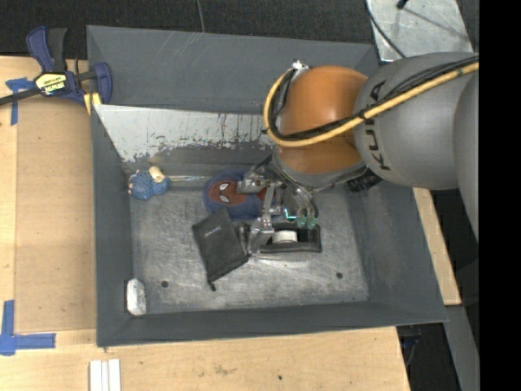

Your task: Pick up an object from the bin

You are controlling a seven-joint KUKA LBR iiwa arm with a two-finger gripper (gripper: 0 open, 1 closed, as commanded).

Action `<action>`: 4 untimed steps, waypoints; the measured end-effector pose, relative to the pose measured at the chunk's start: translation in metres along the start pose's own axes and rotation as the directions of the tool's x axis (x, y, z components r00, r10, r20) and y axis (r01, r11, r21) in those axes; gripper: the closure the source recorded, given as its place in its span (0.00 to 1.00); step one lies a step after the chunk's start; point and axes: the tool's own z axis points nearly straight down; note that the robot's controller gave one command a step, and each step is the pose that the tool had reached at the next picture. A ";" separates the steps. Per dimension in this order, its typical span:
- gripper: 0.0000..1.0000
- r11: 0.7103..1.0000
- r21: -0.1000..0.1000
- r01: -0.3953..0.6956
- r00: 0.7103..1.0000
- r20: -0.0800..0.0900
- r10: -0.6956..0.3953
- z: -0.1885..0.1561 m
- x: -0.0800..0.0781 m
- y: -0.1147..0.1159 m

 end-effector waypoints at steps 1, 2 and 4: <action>0.00 1.000 0.004 0.025 0.999 0.029 -0.025 0.038 -0.041 -0.026; 1.00 1.000 0.003 0.023 1.000 0.020 -0.023 0.042 -0.039 -0.025; 1.00 0.996 0.002 0.091 0.996 0.017 -0.091 -0.110 -0.040 -0.032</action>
Offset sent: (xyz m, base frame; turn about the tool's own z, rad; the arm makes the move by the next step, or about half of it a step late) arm 0.0457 -0.0309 -0.0701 -0.0317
